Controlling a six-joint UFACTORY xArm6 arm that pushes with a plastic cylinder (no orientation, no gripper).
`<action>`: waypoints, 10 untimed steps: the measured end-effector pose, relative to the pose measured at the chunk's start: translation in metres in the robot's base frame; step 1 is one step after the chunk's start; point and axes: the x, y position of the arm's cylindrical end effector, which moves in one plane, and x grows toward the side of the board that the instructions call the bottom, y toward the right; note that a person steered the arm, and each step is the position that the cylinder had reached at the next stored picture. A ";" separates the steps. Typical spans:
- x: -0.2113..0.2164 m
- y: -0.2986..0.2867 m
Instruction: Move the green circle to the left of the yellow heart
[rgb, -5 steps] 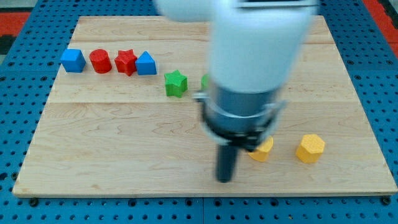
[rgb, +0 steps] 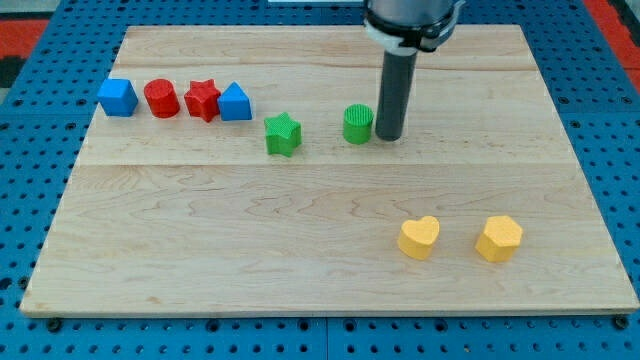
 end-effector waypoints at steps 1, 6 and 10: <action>-0.008 -0.026; 0.051 -0.145; 0.061 -0.121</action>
